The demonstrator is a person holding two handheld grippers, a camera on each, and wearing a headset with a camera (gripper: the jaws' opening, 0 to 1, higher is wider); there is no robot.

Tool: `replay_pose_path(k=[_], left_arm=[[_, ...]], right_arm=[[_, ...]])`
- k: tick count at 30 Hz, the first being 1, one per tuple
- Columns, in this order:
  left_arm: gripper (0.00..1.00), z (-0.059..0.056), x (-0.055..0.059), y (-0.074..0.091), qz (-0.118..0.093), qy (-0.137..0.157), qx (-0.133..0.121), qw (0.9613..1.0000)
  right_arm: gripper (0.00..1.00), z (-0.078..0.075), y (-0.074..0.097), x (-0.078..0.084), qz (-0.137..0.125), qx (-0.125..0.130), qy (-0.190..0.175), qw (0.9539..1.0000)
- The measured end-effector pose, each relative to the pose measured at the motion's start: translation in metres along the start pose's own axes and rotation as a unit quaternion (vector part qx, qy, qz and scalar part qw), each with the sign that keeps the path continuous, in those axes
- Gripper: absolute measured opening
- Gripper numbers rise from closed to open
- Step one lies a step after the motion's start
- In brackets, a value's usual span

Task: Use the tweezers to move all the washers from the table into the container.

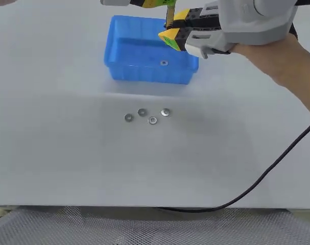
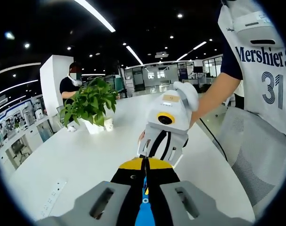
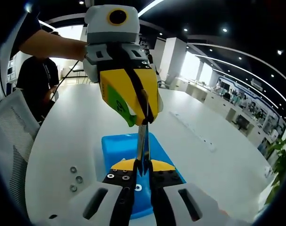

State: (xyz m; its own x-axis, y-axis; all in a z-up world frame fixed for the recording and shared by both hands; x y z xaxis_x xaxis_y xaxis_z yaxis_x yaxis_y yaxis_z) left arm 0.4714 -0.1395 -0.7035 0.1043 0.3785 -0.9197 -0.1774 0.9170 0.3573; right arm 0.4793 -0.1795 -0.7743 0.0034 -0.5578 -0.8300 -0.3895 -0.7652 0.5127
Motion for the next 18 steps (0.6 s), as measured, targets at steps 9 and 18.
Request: replay_pose_path(k=[9, 18], left_arm=[[0.03, -0.029, -0.014, 0.016, -0.003, -0.006, 0.010, 0.9999], [0.03, -0.058, -0.020, 0.020, -0.008, 0.002, 0.027, 0.9996]], right_arm=[[0.12, 0.023, 0.012, -0.010, -0.010, -0.012, 0.009, 0.9998], [0.12, 0.045, 0.029, -0.005, -0.023, -0.027, -0.002, 0.9994]])
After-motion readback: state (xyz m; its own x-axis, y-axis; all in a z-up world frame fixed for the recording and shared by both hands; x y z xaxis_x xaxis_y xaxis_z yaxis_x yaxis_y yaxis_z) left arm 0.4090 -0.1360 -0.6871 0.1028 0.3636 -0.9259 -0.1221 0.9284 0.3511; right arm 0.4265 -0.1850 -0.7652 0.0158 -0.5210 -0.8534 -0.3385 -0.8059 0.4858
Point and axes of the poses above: the centre of the closed fingertips' face, and the gripper's own axes: y roughly backward along the fingers, z roughly to its left, x roughly out of its underside, the point moved 4 cm from there along y, roughly backward along the fingers, and after that the axes turned 3 degrees about z, right-handed, at the moved point
